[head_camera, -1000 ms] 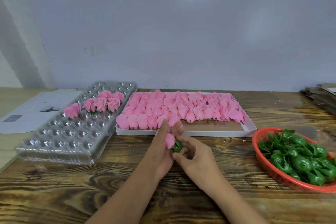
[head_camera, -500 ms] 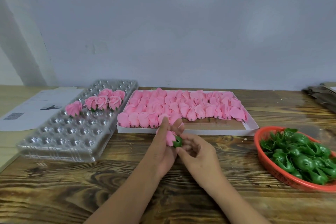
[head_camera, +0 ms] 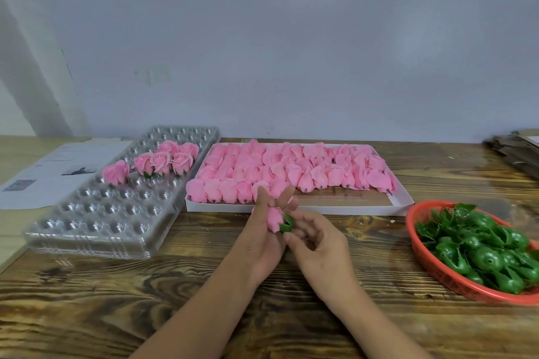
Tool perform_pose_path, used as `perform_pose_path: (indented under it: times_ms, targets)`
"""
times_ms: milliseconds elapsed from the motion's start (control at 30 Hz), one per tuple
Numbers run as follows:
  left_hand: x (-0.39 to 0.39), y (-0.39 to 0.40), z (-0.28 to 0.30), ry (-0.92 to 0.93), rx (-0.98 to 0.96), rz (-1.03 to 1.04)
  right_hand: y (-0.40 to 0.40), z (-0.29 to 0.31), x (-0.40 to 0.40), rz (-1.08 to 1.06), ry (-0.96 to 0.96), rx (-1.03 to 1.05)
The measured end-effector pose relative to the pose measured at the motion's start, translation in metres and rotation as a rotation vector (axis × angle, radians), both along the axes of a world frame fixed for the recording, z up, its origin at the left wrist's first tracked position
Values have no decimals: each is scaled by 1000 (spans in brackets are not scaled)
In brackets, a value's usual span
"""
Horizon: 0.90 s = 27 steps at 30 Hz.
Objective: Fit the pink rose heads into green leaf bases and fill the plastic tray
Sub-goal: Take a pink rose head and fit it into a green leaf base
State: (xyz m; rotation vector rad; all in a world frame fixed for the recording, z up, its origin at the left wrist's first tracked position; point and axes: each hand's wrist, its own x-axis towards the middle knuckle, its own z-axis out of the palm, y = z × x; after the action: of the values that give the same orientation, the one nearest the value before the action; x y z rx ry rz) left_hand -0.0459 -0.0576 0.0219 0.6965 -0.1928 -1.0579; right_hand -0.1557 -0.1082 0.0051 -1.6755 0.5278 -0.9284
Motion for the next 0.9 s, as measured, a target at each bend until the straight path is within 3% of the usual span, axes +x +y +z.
perform_pose_path:
  times_ms: [367,900]
  targets:
    - [3,1,-3,99,-81,-8,-1,-1,0,10,48,-86]
    - [0,0,-4,27,-15,-57,-2,0,-1,-37,-5,-76]
